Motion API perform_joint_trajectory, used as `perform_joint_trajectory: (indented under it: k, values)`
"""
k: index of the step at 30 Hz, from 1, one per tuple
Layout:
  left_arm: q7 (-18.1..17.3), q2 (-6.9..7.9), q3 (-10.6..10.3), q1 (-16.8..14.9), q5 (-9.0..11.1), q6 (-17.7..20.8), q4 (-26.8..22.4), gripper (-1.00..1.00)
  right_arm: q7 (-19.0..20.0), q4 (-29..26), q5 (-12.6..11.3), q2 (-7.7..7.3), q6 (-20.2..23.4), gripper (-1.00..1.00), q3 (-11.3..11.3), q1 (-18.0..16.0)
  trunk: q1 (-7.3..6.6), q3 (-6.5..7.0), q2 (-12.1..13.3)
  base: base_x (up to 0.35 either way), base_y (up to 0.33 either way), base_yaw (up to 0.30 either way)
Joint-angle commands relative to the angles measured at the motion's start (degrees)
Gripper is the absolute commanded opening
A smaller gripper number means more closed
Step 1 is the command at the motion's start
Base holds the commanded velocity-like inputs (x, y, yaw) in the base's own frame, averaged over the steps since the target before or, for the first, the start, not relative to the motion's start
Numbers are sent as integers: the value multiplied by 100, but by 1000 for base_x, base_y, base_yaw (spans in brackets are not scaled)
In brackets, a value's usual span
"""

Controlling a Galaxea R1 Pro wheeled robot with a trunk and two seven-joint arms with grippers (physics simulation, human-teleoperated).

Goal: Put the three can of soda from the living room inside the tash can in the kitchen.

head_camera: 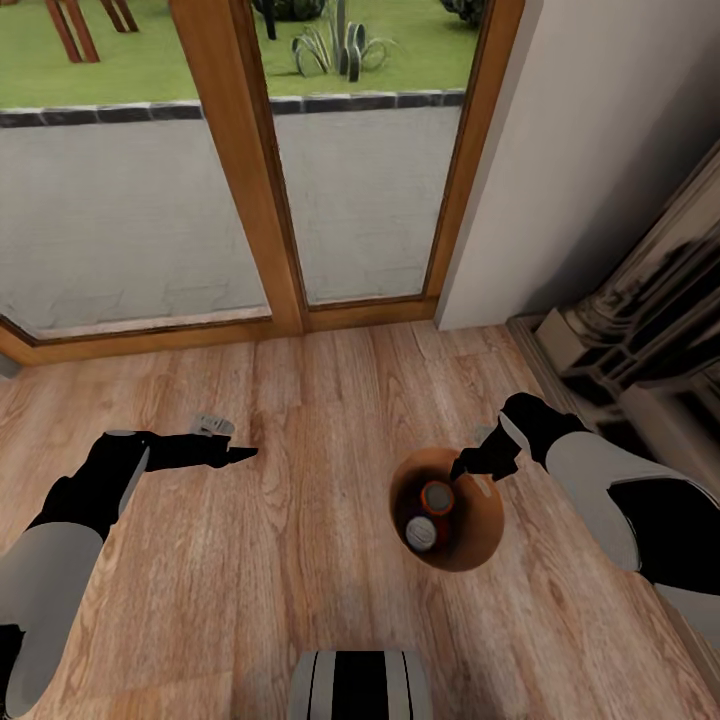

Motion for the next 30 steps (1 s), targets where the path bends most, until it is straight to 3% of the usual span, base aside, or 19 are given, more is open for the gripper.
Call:
perform_joint_trajectory:
  k: [1, 10, 30]
  values:
    - [0, -1, 0, 0, 0, 0, 0, 100, 0, 0, -1, -1, 0, 100, 0, 1, 0, 0, 0, 0, 0, 0]
    - [-1, -3, 0, 0, 0, 2, 0, 100, 0, -1, -2, 4, 0, 100, 0, 4, 0, 0, 0, 0, 0, 0]
    - [44, -85, -16, 0, -9, 13, 31, 100, 0, -232, 5, 23, -7, 100, 9, 221, -52, 443, 27, 0, 0, 0]
